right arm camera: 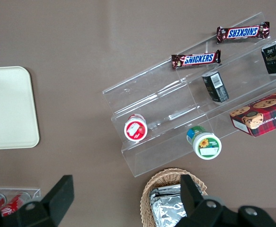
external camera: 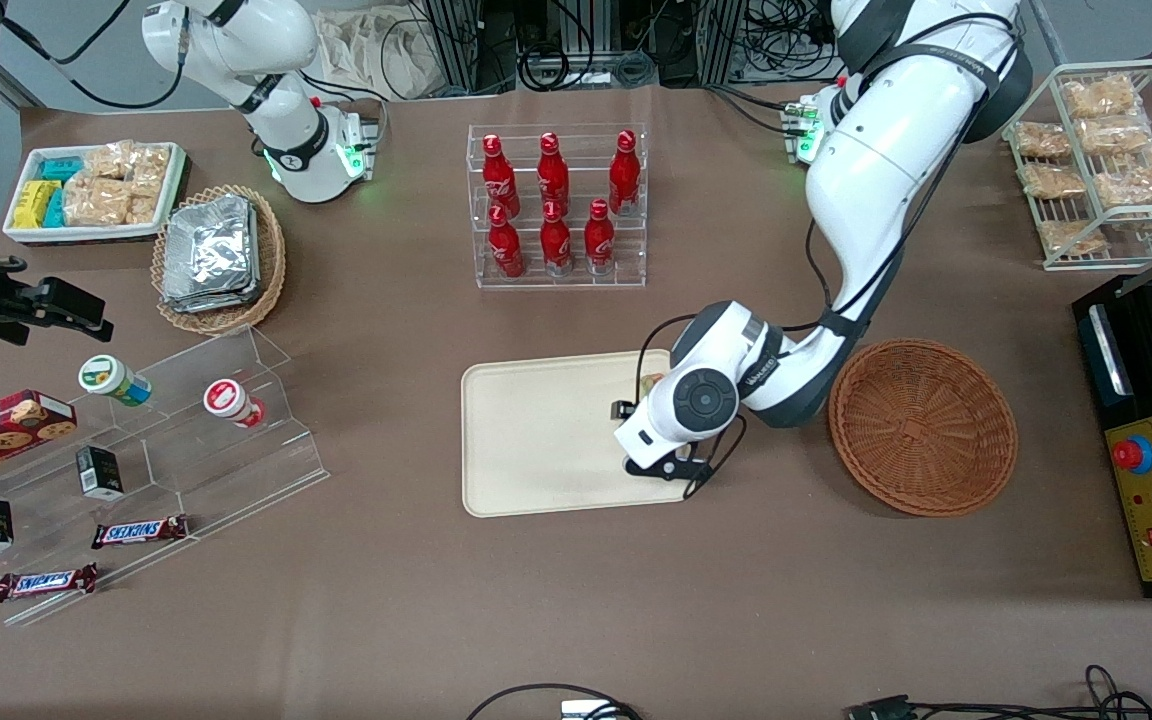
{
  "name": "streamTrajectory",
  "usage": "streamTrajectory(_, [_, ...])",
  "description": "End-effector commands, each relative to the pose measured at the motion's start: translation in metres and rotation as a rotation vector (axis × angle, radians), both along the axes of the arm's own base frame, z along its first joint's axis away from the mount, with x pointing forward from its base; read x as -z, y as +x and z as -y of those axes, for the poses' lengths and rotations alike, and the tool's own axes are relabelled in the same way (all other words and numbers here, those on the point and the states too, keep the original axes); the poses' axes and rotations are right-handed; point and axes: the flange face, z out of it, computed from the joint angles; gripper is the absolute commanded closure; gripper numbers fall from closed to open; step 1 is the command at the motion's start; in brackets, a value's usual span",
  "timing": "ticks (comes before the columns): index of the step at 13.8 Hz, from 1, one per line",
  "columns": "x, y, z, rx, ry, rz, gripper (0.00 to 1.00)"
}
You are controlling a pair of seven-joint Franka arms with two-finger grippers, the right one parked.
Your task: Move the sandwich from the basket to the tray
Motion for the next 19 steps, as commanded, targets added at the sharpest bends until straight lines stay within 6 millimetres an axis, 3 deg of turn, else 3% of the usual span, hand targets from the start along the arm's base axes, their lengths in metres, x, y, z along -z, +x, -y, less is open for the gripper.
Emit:
streamTrajectory(1, [-0.068,0.020,-0.022,-0.044,0.006,0.057,0.00])
streamTrajectory(6, [-0.205,0.029,-0.108,-0.120,0.085,0.100,0.00])
streamTrajectory(7, [-0.228,0.031,-0.135,-0.142,0.103,0.110,0.00])
streamTrajectory(9, [-0.269,0.024,-0.167,-0.138,0.129,0.126,0.00])
streamTrajectory(13, [-0.327,0.010,-0.233,-0.121,0.152,0.118,0.00])
streamTrajectory(15, [-0.348,-0.002,-0.249,-0.124,0.176,0.113,0.00])
streamTrajectory(19, [-0.373,-0.016,-0.291,-0.108,0.202,0.089,0.00])
